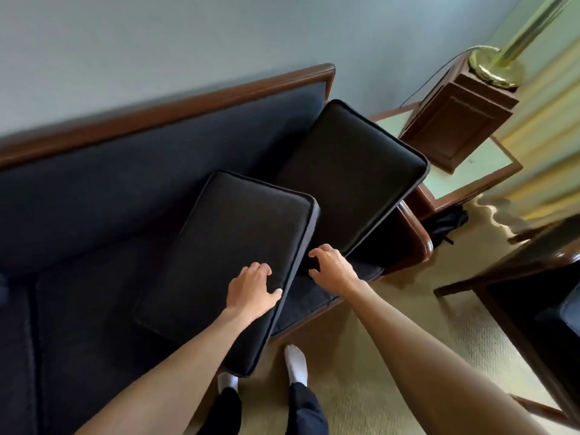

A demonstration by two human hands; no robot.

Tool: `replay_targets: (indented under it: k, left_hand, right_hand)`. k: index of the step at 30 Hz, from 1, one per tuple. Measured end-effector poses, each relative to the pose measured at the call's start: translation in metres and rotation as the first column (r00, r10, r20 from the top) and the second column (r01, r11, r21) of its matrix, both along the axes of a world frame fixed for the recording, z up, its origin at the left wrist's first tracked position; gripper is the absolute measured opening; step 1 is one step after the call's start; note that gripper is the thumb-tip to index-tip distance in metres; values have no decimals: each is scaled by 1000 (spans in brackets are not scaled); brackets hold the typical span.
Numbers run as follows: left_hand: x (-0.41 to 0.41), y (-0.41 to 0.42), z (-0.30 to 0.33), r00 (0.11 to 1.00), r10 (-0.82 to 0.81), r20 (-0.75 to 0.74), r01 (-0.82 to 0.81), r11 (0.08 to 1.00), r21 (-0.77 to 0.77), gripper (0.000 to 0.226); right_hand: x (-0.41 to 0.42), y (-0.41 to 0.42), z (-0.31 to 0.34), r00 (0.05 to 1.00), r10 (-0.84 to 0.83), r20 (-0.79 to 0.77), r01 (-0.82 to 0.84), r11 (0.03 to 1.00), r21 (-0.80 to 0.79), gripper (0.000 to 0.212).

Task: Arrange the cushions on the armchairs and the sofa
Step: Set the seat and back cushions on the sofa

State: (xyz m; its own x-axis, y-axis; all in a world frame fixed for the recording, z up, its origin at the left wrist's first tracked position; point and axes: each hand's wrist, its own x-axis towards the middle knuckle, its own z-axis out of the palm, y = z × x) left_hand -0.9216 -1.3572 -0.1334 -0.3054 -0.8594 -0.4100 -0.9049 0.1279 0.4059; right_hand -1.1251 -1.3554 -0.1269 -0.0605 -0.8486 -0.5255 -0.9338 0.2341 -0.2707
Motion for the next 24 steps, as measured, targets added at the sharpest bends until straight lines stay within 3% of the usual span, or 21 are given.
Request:
replay_targets:
  k: [2, 4, 9, 11, 16, 20, 24]
  left_hand:
    - [-14, 10, -26, 997, 70, 32, -71, 997, 9, 55]
    - [-26, 21, -53, 988, 143, 60, -142, 990, -12, 61]
    - [-45, 50, -105, 951, 244, 191, -229, 968, -99, 48]
    - [-45, 62, -119, 940, 263, 216, -250, 964, -86, 45]
    - [-34, 81, -144, 941, 245, 232, -224, 968, -110, 40]
    - [-34, 87, -151, 955, 200, 220, -175, 976, -128, 23]
    - [-37, 85, -138, 947, 266, 177, -260, 964, -61, 17]
  right_hand:
    - [-8, -7, -25, 975, 195, -105, -206, 972, -113, 60]
    - [-14, -13, -49, 890, 390, -234, -442, 865, -238, 67]
    - [-24, -31, -108, 623, 689, -370, -782, 565, -263, 60]
    - [-26, -36, -125, 570, 729, -379, -821, 493, -288, 49]
    - [-27, -45, -143, 579, 716, -391, -796, 392, -461, 16]
    - [-21, -52, -144, 530, 721, -447, -829, 330, -451, 13]
    - [-16, -52, -136, 533, 723, -439, -829, 342, -443, 12]
